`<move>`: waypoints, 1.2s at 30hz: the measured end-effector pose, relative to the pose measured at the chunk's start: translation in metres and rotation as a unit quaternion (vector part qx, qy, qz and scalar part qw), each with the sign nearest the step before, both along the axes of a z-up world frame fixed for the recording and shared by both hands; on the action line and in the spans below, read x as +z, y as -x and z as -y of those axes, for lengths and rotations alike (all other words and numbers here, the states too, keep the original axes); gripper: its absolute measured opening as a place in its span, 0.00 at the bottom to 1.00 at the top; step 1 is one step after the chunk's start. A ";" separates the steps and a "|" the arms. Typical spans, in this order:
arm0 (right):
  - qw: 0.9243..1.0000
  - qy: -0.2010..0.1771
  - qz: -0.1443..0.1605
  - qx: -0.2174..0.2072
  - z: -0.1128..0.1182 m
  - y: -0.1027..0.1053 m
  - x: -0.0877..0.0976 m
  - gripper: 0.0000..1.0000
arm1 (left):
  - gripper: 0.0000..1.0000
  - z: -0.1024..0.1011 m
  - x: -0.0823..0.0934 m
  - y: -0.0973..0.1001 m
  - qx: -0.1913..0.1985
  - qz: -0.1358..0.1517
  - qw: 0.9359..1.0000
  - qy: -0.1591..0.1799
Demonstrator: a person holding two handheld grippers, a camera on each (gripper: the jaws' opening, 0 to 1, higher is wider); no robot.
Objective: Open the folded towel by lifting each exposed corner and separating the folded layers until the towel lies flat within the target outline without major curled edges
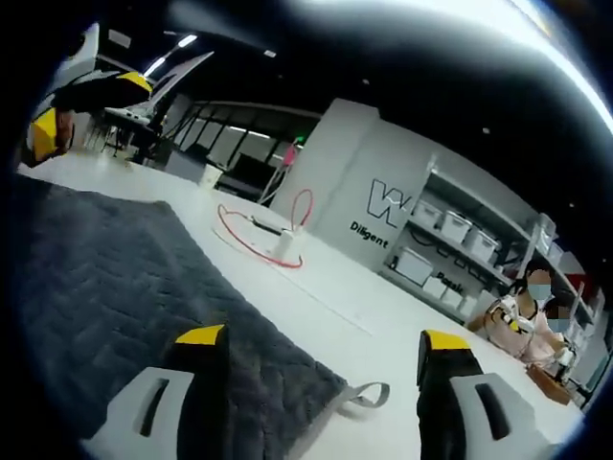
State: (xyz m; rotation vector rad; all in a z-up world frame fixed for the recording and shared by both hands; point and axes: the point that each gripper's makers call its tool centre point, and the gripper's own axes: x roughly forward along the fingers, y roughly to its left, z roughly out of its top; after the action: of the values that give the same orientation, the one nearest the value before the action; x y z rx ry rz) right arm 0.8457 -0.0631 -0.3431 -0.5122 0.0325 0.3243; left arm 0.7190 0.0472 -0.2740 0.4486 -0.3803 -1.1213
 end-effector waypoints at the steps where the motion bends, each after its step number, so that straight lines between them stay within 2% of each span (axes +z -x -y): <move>1: 1.000 0.000 -0.001 0.001 -0.001 0.000 -0.001 0.79 | 0.44 0.007 -0.001 0.008 -0.021 -0.015 1.000 0.008; 3: 1.000 0.001 -0.002 0.001 -0.001 0.000 -0.001 0.79 | 0.45 0.016 -0.005 0.012 -0.042 -0.025 0.999 0.004; 6: 1.000 -0.005 -0.005 0.005 -0.001 0.000 -0.002 0.79 | 0.47 0.026 -0.013 0.030 -0.062 -0.004 0.998 -0.017; 7: 1.000 -0.011 -0.008 0.004 -0.001 0.000 -0.003 0.79 | 0.46 0.034 -0.019 0.039 -0.081 -0.001 0.996 -0.026; 9: 1.000 -0.013 -0.008 0.003 0.000 -0.001 -0.003 0.79 | 0.47 0.036 -0.021 0.042 -0.089 0.000 0.996 -0.029; 13: 1.000 -0.013 -0.009 0.003 -0.001 -0.001 -0.003 0.78 | 0.54 0.044 -0.031 0.061 -0.125 -0.013 0.991 -0.044; 17: 1.000 -0.010 -0.008 0.005 -0.001 0.000 -0.003 0.77 | 0.61 0.045 -0.036 0.066 -0.139 -0.020 0.989 -0.048; 21: 1.000 -0.007 -0.009 0.006 -0.002 0.000 -0.004 0.82 | 0.68 0.057 -0.038 0.091 -0.165 -0.037 0.984 -0.058; 25: 1.000 -0.004 -0.005 -0.002 0.001 -0.001 -0.003 0.81 | 0.67 0.064 -0.040 0.115 -0.202 -0.067 0.976 -0.055; 26: 1.000 -0.001 0.000 -0.001 0.001 -0.001 -0.001 0.81 | 0.68 0.068 -0.042 0.139 -0.226 -0.076 0.969 -0.062; 27: 1.000 -0.002 -0.004 0.000 0.000 -0.001 -0.002 0.81 | 0.69 0.069 -0.043 0.148 -0.233 -0.078 0.967 -0.065; 28: 1.000 -0.004 -0.006 -0.001 0.000 -0.001 -0.003 0.81 | 0.71 0.072 -0.042 0.165 -0.249 -0.084 0.963 -0.063; 29: 1.000 -0.002 -0.005 -0.001 0.001 -0.002 -0.003 0.81 | 0.73 0.074 -0.045 0.173 -0.262 -0.096 0.958 -0.066; 30: 1.000 -0.003 -0.006 -0.002 0.001 -0.002 -0.003 0.81 | 0.75 0.075 -0.048 0.177 -0.266 -0.101 0.956 -0.072; 31: 1.000 -0.003 -0.006 -0.002 0.001 -0.002 -0.003 0.81 | 0.77 0.077 -0.057 0.184 -0.270 -0.109 0.952 -0.095; 32: 1.000 -0.003 -0.006 -0.002 0.001 -0.002 -0.003 0.81 | 0.78 0.079 -0.060 0.186 -0.272 -0.110 0.950 -0.104; 33: 1.000 -0.004 -0.007 -0.002 0.001 -0.002 -0.003 0.81 | 0.78 0.080 -0.065 0.190 -0.278 -0.122 0.946 -0.108; 35: 1.000 -0.005 -0.007 -0.002 0.001 -0.002 -0.003 0.81 | 0.77 0.079 -0.068 0.189 -0.283 -0.135 0.943 -0.113; 36: 1.000 -0.004 -0.007 -0.002 0.001 -0.002 -0.003 0.81 | 0.76 0.079 -0.074 0.193 -0.287 -0.148 0.938 -0.127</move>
State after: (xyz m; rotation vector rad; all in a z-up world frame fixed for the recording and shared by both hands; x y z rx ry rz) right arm 0.8474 -0.0645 -0.3465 -0.5014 0.0448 0.3234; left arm 0.5260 -0.0314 -0.3477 0.3941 -0.0950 -1.7960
